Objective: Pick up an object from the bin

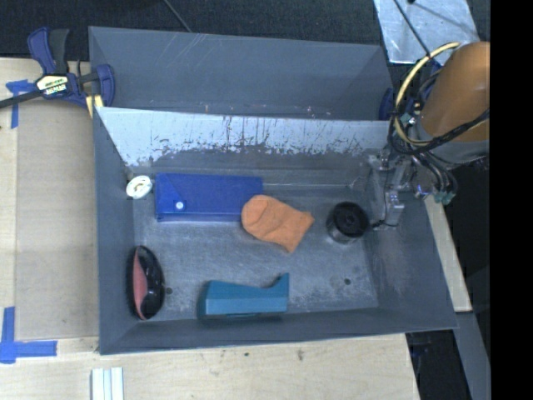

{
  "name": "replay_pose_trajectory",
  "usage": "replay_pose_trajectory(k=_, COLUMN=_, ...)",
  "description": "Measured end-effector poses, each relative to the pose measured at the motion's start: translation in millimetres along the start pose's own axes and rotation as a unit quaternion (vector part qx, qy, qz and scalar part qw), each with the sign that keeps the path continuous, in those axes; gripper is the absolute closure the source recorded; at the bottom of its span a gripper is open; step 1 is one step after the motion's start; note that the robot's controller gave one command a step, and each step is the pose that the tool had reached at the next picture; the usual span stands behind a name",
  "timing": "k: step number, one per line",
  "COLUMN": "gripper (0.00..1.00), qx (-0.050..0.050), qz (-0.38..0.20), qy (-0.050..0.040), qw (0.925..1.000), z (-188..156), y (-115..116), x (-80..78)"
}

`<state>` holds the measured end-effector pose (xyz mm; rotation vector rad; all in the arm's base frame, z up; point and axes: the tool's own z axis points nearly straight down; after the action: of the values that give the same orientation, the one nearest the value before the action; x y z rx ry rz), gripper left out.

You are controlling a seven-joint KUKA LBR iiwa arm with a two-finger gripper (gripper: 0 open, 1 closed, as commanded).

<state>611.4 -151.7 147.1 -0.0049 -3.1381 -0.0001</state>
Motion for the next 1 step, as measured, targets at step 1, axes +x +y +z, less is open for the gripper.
replay_pose_trajectory(k=1, gripper=0.0, qx=0.001, qz=-0.001, qy=-0.0035, qw=1.0, z=-5.2, y=0.6, x=-1.3)
